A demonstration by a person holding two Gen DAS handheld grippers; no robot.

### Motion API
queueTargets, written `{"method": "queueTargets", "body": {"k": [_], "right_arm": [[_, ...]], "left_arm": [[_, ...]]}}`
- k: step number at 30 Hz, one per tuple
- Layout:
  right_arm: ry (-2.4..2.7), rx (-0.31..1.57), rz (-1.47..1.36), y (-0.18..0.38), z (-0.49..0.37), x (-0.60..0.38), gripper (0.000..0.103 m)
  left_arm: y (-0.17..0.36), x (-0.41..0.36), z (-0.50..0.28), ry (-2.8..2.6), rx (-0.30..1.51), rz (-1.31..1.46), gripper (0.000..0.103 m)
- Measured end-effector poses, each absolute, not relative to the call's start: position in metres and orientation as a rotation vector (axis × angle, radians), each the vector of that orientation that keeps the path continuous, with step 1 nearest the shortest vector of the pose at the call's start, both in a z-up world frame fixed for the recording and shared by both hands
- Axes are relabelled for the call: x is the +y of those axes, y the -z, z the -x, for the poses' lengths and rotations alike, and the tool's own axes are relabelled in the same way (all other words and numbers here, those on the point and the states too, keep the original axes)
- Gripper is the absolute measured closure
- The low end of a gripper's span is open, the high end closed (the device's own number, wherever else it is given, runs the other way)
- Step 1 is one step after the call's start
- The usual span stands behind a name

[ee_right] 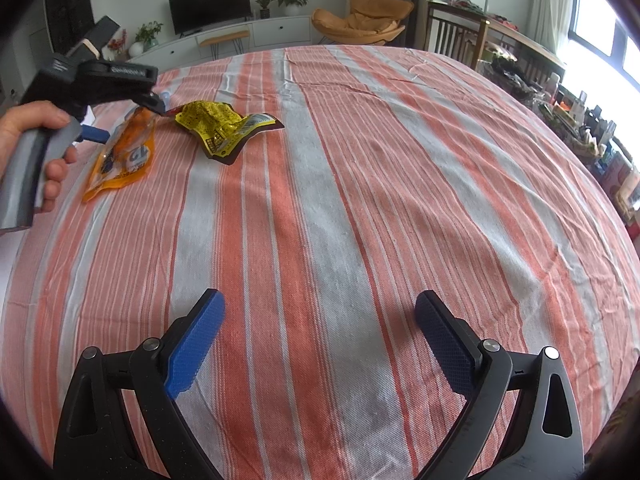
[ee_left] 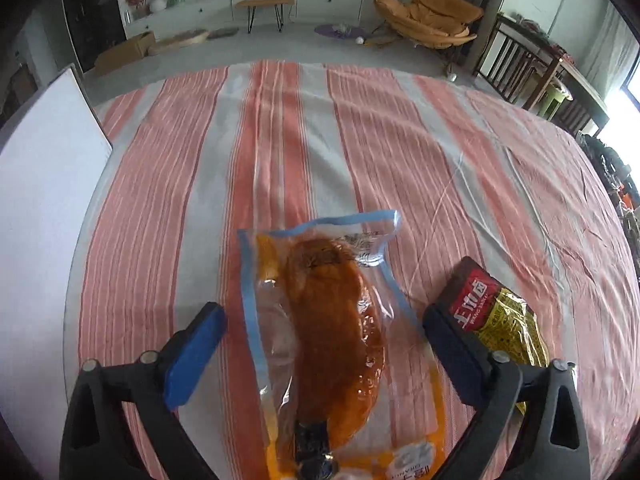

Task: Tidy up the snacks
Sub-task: 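Position left over the orange pouch while right moves to the yellow-red spicy pouch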

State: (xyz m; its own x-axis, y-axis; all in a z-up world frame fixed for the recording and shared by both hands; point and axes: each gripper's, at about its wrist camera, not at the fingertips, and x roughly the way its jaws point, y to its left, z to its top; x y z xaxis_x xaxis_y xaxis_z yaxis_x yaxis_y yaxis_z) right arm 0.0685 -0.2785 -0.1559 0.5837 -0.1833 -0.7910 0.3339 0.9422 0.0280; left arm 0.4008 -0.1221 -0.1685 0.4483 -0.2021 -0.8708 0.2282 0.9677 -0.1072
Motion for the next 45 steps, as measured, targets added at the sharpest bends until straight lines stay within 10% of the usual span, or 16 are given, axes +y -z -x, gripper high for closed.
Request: {"method": "queueTargets", "body": {"k": [4, 8, 18, 38, 45], "right_arm": [[0.3, 0.902, -0.179, 0.157, -0.07, -0.278, 0.004], [0.3, 0.902, -0.179, 0.157, -0.07, -0.278, 0.004], [0.3, 0.903, -0.178, 0.158, -0.07, -0.279, 0.004], [0.074, 0.73, 0.077, 0.085, -0.151, -0.276, 0.006], [-0.117, 0.997, 0.075, 0.14, -0.272, -0.249, 0.007]], "left_arm": [[0.17, -0.114, -0.366, 0.307, 0.968, -0.123, 0.04], [0.168, -0.084, -0.301, 0.366, 0.953, -0.153, 0.041], [0.175, -0.073, -0.203, 0.389, 0.929, -0.191, 0.0], [0.175, -0.07, -0.202, 0.389, 0.931, -0.181, 0.0], [0.175, -0.07, -0.202, 0.39, 0.931, -0.182, 0.0]]}}
